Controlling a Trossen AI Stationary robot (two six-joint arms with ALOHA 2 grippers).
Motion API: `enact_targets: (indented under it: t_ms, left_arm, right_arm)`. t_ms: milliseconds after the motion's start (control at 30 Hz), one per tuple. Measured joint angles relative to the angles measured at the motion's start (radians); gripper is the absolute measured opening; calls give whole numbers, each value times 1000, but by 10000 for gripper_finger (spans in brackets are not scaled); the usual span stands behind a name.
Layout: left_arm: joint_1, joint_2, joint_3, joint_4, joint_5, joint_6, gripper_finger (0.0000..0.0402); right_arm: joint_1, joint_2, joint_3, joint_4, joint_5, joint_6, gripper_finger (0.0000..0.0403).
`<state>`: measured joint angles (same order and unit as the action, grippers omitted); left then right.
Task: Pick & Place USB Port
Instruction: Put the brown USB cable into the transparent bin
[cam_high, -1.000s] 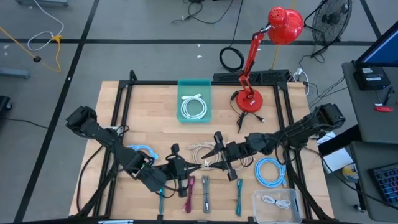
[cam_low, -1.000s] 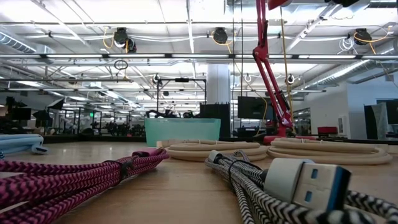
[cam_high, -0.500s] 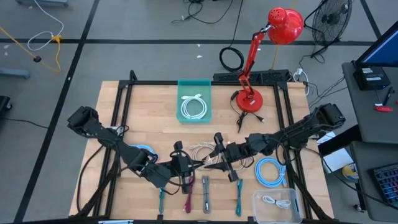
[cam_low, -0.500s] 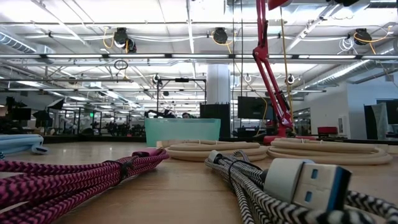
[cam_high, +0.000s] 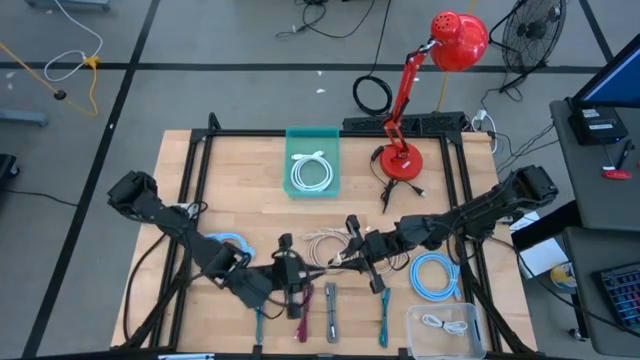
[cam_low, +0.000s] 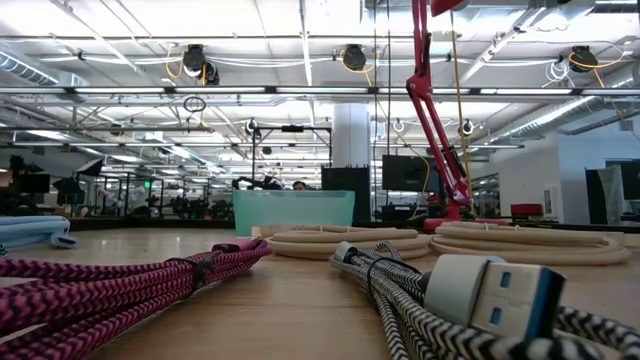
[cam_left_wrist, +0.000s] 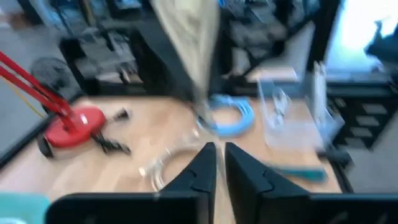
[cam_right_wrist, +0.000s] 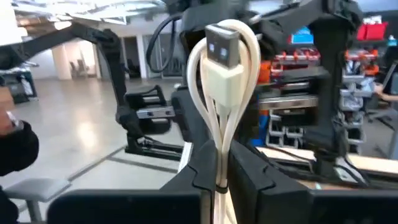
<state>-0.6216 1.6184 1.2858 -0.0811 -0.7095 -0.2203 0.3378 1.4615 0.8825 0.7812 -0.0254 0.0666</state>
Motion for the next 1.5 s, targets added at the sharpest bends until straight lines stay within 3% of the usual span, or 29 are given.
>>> enact_targets:
  t_ms: [133,300,500,633,800,967,1200,1500]
  left_arm:
    - [-46,-36,1,-190,-43,-144,82]
    - [-92,-45,0,-370,-127,-269,110]
    - [-108,-35,0,-424,-156,-319,111]
    - [-99,-34,0,-447,-167,-346,112]
    - [-81,-34,-40,-440,-190,-393,113]
    - [-69,-34,-84,-441,-175,-471,113]
    - [-69,-34,-117,-440,-154,-527,113]
    - [-93,-34,-117,-439,-155,-540,113]
  right_arm:
    - [11,-105,0,-220,6,-7,11]
    - [74,-268,0,-642,56,46,9]
    - [223,-427,3,-1100,62,334,10]
    - [352,-460,46,-1289,80,573,7]
    - [524,-380,122,-1351,78,705,6]
    - [641,-201,220,-1458,75,806,6]
    - [676,14,273,-1536,0,944,8]
    - [718,67,274,-1506,-57,1103,10]
